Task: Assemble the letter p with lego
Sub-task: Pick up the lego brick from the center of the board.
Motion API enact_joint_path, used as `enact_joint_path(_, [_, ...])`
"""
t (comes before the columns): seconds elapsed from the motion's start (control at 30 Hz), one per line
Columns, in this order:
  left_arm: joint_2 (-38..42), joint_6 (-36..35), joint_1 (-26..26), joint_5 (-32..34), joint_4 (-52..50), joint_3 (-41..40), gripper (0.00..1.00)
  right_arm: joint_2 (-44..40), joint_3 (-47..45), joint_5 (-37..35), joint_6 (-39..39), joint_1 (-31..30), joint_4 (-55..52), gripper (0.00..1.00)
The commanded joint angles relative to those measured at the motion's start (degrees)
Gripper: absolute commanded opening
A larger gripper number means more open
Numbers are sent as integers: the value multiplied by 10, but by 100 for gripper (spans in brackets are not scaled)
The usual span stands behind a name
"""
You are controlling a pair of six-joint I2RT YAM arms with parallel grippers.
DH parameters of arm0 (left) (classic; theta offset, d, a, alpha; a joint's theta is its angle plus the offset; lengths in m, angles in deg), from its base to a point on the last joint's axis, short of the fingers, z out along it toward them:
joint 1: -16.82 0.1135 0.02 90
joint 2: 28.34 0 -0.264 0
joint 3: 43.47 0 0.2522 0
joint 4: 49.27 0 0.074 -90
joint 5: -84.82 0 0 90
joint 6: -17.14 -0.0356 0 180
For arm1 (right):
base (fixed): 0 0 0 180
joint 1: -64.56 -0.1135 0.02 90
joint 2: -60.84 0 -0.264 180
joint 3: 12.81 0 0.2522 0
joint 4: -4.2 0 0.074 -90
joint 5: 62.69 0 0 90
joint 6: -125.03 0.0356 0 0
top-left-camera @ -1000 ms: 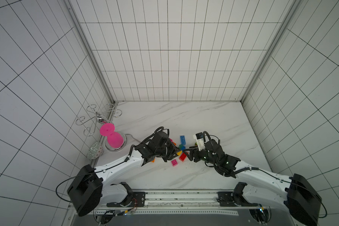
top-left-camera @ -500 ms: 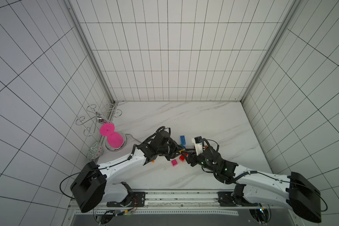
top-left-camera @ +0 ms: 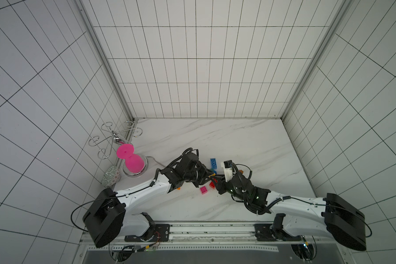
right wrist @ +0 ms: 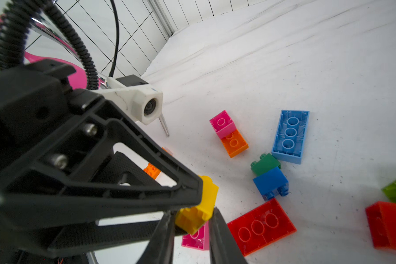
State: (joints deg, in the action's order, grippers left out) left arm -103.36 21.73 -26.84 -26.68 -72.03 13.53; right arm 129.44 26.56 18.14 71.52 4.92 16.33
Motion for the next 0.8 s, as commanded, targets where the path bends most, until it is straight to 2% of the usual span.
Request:
enact_joint_path(0.0, [5, 21, -2, -11, 38, -6, 18, 12, 38, -30, 16, -5, -2, 28])
enact_joint_path(0.37, [10, 27, -2, -12, 50, -10, 18, 46, 58, -54, 49, -5, 7, 27])
enact_joint_path(0.43, [12, 30, -2, -12, 57, -14, 18, 49, 60, -54, 54, -5, 11, 22])
enact_joint_path(0.53, [16, 33, -3, -10, 61, -18, 19, 49, 64, -58, 57, -6, 11, 5])
enact_joint_path(0.57, [18, 32, -2, -7, 62, -19, 21, 48, 66, -59, 57, -5, 9, 0])
enact_joint_path(0.6, [20, 29, -1, -4, 60, -18, 28, 46, 66, -62, 58, -5, 4, 0])
enact_joint_path(0.67, [26, 14, 7, 4, 45, -13, 47, 38, 67, -66, 60, -5, -10, 0])
enact_joint_path(0.77, [36, -21, 33, 14, 11, -6, 69, 18, 61, -77, 61, -4, -31, 0])
